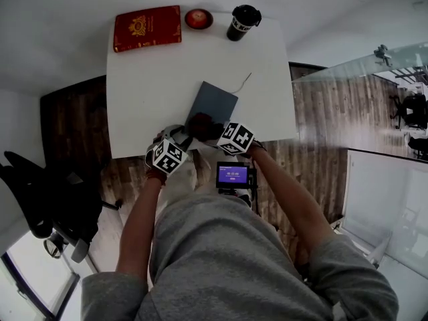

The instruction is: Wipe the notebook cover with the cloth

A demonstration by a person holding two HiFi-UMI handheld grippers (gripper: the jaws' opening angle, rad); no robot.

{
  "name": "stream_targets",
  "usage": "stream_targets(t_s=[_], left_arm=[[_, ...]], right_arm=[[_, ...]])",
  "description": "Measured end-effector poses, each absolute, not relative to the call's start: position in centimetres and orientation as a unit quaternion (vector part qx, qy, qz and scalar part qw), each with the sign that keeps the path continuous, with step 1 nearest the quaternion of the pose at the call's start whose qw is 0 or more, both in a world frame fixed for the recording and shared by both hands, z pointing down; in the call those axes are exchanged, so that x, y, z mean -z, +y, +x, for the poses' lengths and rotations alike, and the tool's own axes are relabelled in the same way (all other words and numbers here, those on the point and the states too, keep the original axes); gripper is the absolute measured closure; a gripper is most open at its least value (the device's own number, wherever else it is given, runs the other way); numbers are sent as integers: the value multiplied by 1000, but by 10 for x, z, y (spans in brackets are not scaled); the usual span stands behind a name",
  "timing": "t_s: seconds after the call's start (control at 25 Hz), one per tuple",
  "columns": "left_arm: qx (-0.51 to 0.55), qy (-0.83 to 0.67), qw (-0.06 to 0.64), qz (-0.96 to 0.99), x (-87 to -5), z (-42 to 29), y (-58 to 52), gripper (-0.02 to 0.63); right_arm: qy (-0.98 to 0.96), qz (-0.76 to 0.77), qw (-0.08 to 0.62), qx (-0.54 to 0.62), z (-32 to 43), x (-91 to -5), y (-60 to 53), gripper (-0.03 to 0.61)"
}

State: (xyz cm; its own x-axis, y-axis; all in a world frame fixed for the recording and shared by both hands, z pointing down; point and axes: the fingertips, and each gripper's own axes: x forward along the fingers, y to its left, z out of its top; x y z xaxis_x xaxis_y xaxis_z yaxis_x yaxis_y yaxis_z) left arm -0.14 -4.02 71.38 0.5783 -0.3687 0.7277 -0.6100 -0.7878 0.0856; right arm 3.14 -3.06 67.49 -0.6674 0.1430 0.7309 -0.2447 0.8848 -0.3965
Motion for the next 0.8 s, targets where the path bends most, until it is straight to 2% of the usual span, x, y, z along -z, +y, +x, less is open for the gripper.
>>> stream_targets(t_s=[0.32,0.56,0.8], left_arm=[[-364,-281,163,873,-713,1,-39,422],[-363,-280,165,873,-715,0,-39,422],[-362,-280,167,873,-715,-1,-40,419]], right_arm=[[-898,126,373,-197,69,-644,-97,416],[-855,198,468,-107,125,-651,-150,408],[-826,234,494,-136,151,-670,-173,402]])
